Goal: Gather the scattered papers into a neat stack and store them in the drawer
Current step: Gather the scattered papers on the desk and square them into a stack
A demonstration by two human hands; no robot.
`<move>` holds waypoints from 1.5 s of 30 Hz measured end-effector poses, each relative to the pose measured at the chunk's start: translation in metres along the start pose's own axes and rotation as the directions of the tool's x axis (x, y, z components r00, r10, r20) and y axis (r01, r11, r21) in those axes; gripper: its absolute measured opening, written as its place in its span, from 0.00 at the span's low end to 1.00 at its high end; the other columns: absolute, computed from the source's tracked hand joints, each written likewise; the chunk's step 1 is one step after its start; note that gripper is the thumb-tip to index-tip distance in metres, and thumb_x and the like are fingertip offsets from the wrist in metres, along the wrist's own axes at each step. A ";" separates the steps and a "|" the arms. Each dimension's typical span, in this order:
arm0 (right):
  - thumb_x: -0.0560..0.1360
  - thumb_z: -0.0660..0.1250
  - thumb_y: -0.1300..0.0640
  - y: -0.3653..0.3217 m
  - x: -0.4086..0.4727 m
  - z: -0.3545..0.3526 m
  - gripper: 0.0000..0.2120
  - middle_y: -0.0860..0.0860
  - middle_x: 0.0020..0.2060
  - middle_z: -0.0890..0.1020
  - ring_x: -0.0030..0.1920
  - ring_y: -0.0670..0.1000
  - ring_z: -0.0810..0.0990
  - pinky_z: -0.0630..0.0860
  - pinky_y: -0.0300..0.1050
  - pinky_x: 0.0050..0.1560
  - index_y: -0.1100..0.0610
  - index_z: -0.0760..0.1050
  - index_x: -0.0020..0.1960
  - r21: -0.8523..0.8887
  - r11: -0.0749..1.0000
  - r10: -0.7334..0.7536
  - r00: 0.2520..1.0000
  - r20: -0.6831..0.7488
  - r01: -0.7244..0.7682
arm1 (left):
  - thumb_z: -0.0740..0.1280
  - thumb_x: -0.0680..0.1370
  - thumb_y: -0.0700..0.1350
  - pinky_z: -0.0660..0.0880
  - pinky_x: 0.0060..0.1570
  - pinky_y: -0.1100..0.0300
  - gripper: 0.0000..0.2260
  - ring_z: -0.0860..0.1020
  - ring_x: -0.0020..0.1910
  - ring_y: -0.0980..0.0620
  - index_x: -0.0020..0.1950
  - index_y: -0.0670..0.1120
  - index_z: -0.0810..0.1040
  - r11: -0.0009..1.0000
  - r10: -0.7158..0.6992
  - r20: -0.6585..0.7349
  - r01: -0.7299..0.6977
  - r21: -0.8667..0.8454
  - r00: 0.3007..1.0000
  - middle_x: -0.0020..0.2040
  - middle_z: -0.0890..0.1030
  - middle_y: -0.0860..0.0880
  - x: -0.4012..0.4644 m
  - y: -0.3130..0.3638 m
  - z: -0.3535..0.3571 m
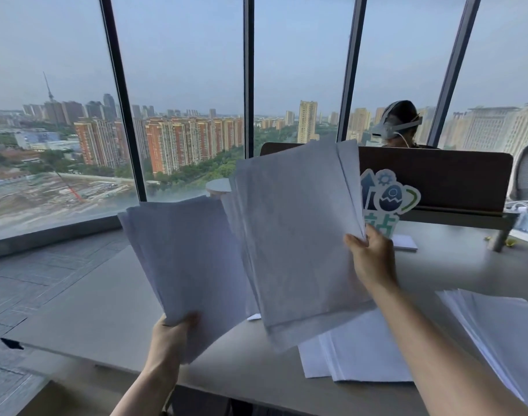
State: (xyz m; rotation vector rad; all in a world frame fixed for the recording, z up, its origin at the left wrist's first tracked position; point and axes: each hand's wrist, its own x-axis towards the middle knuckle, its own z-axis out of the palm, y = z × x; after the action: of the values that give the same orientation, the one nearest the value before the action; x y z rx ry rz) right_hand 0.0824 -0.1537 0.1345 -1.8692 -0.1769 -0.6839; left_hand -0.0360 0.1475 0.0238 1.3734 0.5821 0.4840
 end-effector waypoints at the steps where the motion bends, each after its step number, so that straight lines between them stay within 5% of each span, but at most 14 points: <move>1: 0.74 0.67 0.63 0.002 -0.003 0.004 0.20 0.46 0.29 0.64 0.31 0.47 0.62 0.62 0.38 0.32 0.52 0.59 0.32 0.002 1.000 0.012 1.000 0.014 -0.012 | 0.69 0.74 0.34 0.69 0.33 0.56 0.06 0.74 0.33 0.48 0.39 0.42 0.78 1.000 0.003 0.022 -0.003 -0.020 1.000 0.32 0.79 0.45 -0.004 0.002 0.004; 4: 0.75 0.67 0.63 0.013 -0.011 0.020 0.20 0.45 0.30 0.63 0.31 0.44 0.61 0.62 0.42 0.34 0.51 0.60 0.32 0.057 0.988 0.137 0.987 0.084 -0.142 | 0.68 0.76 0.37 0.67 0.20 0.61 0.05 0.72 0.23 0.53 0.40 0.42 0.78 0.998 0.025 0.115 -0.019 -0.057 0.993 0.26 0.78 0.49 -0.018 0.009 0.015; 6: 0.76 0.68 0.61 0.026 -0.017 0.030 0.12 0.45 0.34 0.69 0.35 0.44 0.66 0.65 0.43 0.41 0.53 0.69 0.37 0.065 0.974 0.207 0.968 0.139 -0.217 | 0.66 0.78 0.39 0.66 0.16 0.65 0.05 0.72 0.20 0.56 0.42 0.41 0.78 0.995 0.036 0.177 -0.018 -0.103 0.983 0.27 0.78 0.49 -0.025 0.013 0.019; 8: 0.76 0.67 0.57 0.036 -0.023 0.037 0.05 0.50 0.43 0.76 0.44 0.49 0.74 0.70 0.44 0.48 0.59 0.75 0.48 0.040 0.960 0.264 0.944 0.195 -0.277 | 0.64 0.79 0.40 0.71 0.18 0.63 0.05 0.77 0.23 0.54 0.45 0.40 0.78 0.987 0.035 0.247 0.006 -0.163 0.968 0.30 0.81 0.47 -0.031 0.017 0.023; 10: 0.74 0.67 0.55 0.045 -0.029 0.043 0.13 0.51 0.47 0.80 0.48 0.51 0.78 0.74 0.45 0.50 0.62 0.75 0.54 0.056 0.939 0.314 0.910 0.271 -0.340 | 0.65 0.78 0.42 0.76 0.24 0.60 0.06 0.81 0.28 0.51 0.47 0.40 0.79 0.986 0.030 0.280 0.018 -0.167 0.959 0.35 0.84 0.44 -0.033 0.019 0.025; 12: 0.72 0.67 0.50 0.048 -0.036 0.048 0.21 0.51 0.55 0.83 0.54 0.53 0.81 0.76 0.51 0.59 0.58 0.75 0.62 0.084 0.905 0.364 0.862 0.354 -0.417 | 0.65 0.78 0.46 0.69 0.24 0.61 0.09 0.78 0.26 0.48 0.47 0.41 0.79 0.992 0.008 0.292 0.029 -0.123 0.956 0.33 0.82 0.43 -0.033 0.017 0.026; 18: 0.76 0.65 0.58 0.050 -0.049 0.048 0.11 0.51 0.50 0.85 0.51 0.55 0.83 0.78 0.57 0.58 0.53 0.77 0.58 0.170 0.843 0.398 0.804 0.442 -0.511 | 0.62 0.77 0.53 0.61 0.23 0.67 0.16 0.68 0.20 0.51 0.49 0.41 0.77 0.989 -0.023 0.381 0.077 -0.128 0.924 0.27 0.73 0.42 -0.039 0.014 0.025; 24: 0.74 0.65 0.68 0.039 -0.052 0.045 0.10 0.50 0.43 0.85 0.44 0.50 0.83 0.77 0.41 0.46 0.55 0.78 0.49 0.239 0.899 0.302 0.914 0.269 -0.368 | 0.53 0.82 0.55 0.66 0.20 0.64 0.23 0.75 0.23 0.46 0.52 0.38 0.78 0.994 -0.007 0.372 0.047 -0.096 0.928 0.33 0.80 0.39 -0.040 0.018 0.030; 28: 0.75 0.65 0.67 0.030 -0.053 0.042 0.09 0.48 0.41 0.85 0.39 0.43 0.81 0.75 0.33 0.41 0.54 0.77 0.47 0.250 0.931 0.225 0.958 0.178 -0.265 | 0.60 0.79 0.53 0.73 0.25 0.60 0.16 0.81 0.29 0.45 0.53 0.41 0.79 0.993 0.032 0.401 0.016 -0.116 0.916 0.38 0.84 0.41 -0.034 0.021 0.035; 31: 0.76 0.65 0.66 0.023 -0.054 0.040 0.08 0.47 0.41 0.84 0.40 0.44 0.81 0.75 0.37 0.43 0.53 0.75 0.46 0.272 0.945 0.154 0.982 0.111 -0.179 | 0.76 0.67 0.44 0.78 0.38 0.55 0.14 0.83 0.42 0.47 0.52 0.43 0.81 0.994 0.076 0.409 -0.040 -0.098 0.909 0.45 0.86 0.44 -0.028 0.027 0.038; 36: 0.77 0.66 0.63 0.008 -0.054 0.039 0.14 0.49 0.57 0.78 0.55 0.43 0.77 0.74 0.34 0.57 0.55 0.72 0.62 0.317 0.945 0.081 0.997 0.002 -0.077 | 0.71 0.72 0.33 0.79 0.36 0.62 0.05 0.82 0.36 0.55 0.45 0.41 0.81 0.982 0.183 0.315 -0.159 -0.100 0.931 0.36 0.85 0.51 -0.020 0.040 0.048; 39: 0.77 0.68 0.56 0.014 -0.066 0.039 0.22 0.47 0.66 0.73 0.65 0.47 0.72 0.68 0.44 0.69 0.52 0.67 0.69 0.351 0.921 0.137 0.984 0.110 -0.167 | 0.73 0.71 0.33 0.77 0.31 0.66 0.03 0.80 0.32 0.55 0.40 0.39 0.81 0.981 0.196 0.256 -0.193 -0.037 0.947 0.31 0.83 0.51 -0.021 0.036 0.047; 42: 0.74 0.69 0.45 0.018 -0.082 0.036 0.27 0.42 0.67 0.73 0.67 0.44 0.72 0.68 0.47 0.69 0.48 0.67 0.70 0.385 0.892 0.149 0.957 0.249 -0.239 | 0.75 0.70 0.35 0.74 0.30 0.67 0.05 0.79 0.31 0.57 0.39 0.42 0.80 0.977 0.206 0.204 -0.212 0.007 0.957 0.29 0.83 0.53 -0.025 0.023 0.043; 45: 0.70 0.66 0.38 0.020 -0.086 0.038 0.30 0.41 0.67 0.74 0.67 0.40 0.72 0.67 0.48 0.70 0.45 0.67 0.70 0.381 0.900 0.135 0.966 0.222 -0.213 | 0.74 0.71 0.37 0.77 0.35 0.66 0.06 0.81 0.35 0.59 0.44 0.45 0.80 0.968 0.251 0.189 -0.242 -0.070 0.949 0.35 0.85 0.53 -0.029 0.025 0.045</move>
State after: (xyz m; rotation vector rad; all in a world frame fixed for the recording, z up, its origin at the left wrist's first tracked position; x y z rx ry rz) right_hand 0.0345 -0.1107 0.0629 -1.5252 -0.2497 -0.3116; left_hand -0.0292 0.0989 0.0559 1.4381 0.2367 0.5517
